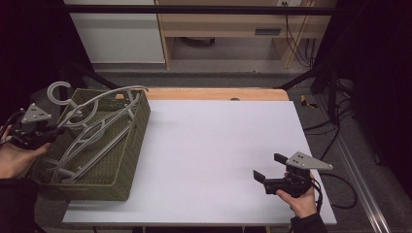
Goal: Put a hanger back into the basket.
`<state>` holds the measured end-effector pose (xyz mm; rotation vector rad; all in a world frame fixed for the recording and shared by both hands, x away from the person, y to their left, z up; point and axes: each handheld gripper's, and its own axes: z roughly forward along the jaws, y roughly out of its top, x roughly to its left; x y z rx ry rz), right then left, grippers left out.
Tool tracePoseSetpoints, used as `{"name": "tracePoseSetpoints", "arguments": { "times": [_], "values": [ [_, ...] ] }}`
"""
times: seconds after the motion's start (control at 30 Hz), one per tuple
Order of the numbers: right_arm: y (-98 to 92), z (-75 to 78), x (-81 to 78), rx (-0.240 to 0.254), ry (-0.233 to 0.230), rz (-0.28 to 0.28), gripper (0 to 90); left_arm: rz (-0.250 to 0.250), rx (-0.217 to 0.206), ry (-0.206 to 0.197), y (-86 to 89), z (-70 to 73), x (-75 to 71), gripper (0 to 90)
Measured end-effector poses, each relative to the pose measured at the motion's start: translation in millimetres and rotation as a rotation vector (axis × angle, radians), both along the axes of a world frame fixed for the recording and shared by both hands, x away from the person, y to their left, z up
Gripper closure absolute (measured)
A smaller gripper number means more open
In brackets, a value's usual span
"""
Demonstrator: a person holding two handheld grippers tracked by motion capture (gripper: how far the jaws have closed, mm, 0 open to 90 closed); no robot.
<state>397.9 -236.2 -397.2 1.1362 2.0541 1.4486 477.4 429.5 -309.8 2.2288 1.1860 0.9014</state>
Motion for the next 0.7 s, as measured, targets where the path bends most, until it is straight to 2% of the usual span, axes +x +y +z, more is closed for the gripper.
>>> {"name": "tracePoseSetpoints", "arguments": {
  "times": [0.17, 0.37, 0.5, 0.6, 0.7],
  "values": [
    [-0.5, -0.4, 0.3, -0.007, 0.000, 0.004, 2.6, 0.028, -0.003, 0.015, 7.6, -8.7, 2.0, 81.9],
    [0.0, -1.3, 0.7, -0.008, 0.004, 0.005, 2.6, 0.041, 0.013, 0.036, 9.5, -15.6, 4.4, 81.8],
    [-0.2, -1.0, 0.5, -0.011, 0.000, 0.006, 2.6, 0.061, 0.013, 0.058, 11.8, -22.0, 6.4, 81.8],
    [-0.1, -1.2, 0.6, -0.011, 0.001, 0.007, 2.6, 0.081, 0.013, 0.060, 14.4, -25.8, 7.5, 81.8],
    [0.8, -1.8, 0.8, -0.010, 0.005, 0.004, 2.6, 0.075, 0.011, 0.068, 13.4, -29.2, 9.7, 81.8]
  ]
}}
